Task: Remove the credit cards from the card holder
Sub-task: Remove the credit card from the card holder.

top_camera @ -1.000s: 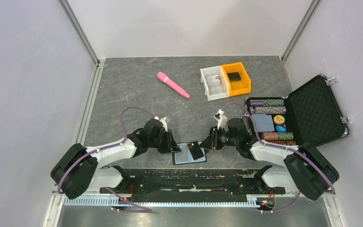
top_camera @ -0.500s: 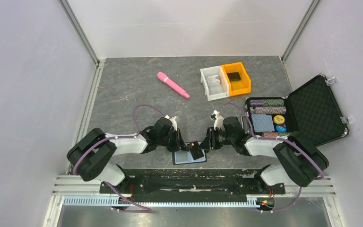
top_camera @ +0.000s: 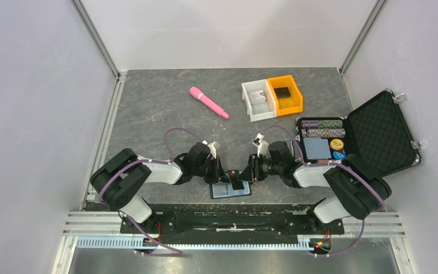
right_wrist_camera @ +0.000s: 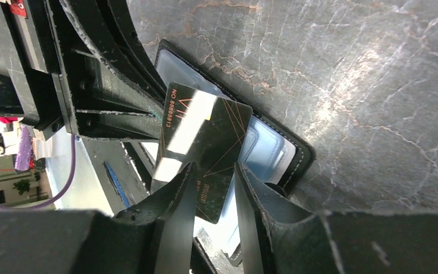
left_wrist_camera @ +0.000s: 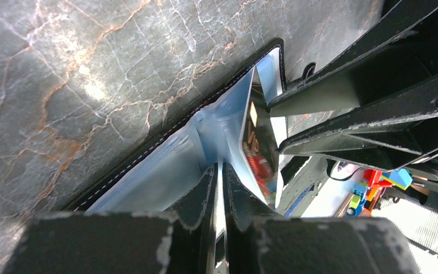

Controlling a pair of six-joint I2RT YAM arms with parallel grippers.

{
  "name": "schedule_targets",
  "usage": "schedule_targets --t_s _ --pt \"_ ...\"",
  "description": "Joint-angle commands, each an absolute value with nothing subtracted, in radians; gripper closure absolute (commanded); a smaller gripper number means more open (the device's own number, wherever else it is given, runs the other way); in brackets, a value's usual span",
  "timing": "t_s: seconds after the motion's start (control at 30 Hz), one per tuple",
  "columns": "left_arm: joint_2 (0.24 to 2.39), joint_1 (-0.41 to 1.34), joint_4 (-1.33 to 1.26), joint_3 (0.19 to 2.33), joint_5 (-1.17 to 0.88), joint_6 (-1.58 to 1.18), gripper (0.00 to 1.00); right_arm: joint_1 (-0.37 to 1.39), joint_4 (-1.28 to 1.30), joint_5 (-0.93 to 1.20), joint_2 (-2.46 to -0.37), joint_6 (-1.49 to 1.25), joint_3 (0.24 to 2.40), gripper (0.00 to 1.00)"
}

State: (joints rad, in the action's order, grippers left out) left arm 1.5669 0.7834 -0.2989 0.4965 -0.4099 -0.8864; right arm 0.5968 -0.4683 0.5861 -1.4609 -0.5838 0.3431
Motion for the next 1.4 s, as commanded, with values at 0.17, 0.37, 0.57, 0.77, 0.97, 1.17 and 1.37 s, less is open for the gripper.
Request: schedule_targets --t_s 0.17,0.37,0.57,0.77,0.97,1.17,1.37 --pt "1.586 0.797 -0.348 0.508 -0.419 -0.923 0.86 0.595 -0.605 0.637 -1.496 -0.656 0.308 0.67" --pt "1.536 0.798 -0.325 0.523 -0.423 -0.939 0.79 0.595 -0.555 0.621 -1.499 -0.611 0.321 0.72" --pt "1.486 0.798 -0.323 0.527 -0.432 -0.971 0.71 0.595 -0.529 0.611 -1.502 -0.581 0.324 0.73" --pt "1.457 0.797 -0.340 0.521 -0.423 -0.977 0.64 0.595 -0.529 0.609 -1.499 -0.578 0.325 0.74" --pt "1.473 0.800 -0.399 0.512 -0.442 -0.994 0.62 0.595 -0.528 0.606 -1.494 -0.575 0.322 0.74" --pt "1.477 0.804 -0.399 0.523 -0.439 -0.991 0.61 0.595 -0.523 0.604 -1.493 -0.571 0.323 0.75" --pt "1.478 0.806 -0.398 0.522 -0.434 -0.992 0.60 0.595 -0.508 0.592 -1.478 -0.561 0.327 0.76"
